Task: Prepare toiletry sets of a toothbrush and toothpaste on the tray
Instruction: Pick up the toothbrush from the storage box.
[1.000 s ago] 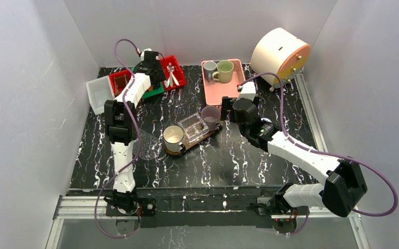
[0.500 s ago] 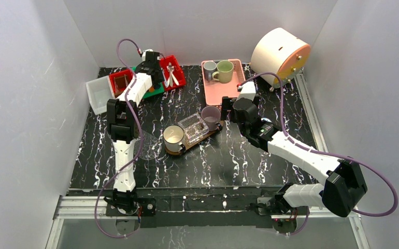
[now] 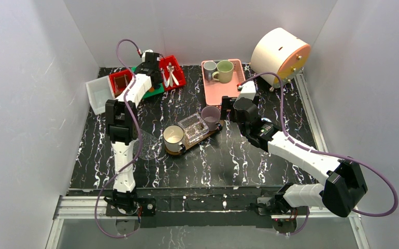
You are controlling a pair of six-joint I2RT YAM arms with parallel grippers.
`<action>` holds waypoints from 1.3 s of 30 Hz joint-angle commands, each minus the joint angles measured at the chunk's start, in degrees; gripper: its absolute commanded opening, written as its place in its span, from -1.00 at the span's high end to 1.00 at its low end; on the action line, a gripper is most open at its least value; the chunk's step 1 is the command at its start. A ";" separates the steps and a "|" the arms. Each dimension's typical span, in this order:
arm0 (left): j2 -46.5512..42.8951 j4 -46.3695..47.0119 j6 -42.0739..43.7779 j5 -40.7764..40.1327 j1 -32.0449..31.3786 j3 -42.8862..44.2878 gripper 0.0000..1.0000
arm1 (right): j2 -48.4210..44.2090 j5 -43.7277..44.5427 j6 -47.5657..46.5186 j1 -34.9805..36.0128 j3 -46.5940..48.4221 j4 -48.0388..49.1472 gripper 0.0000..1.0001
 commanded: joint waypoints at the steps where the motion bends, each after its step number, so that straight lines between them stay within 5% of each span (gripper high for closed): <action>1: -8.70 1.84 -0.06 -2.27 0.26 -3.06 0.94 | -1.78 -0.72 -0.16 -0.12 -0.32 2.21 -0.97; 22: -23.94 12.96 -2.38 3.51 5.59 -19.50 1.00 | -1.95 -5.38 1.84 -0.12 1.00 1.59 -0.97; 39: -36.92 45.89 -24.13 24.67 17.92 -47.55 1.00 | 0.59 -17.79 4.82 -0.13 6.33 -2.36 -0.97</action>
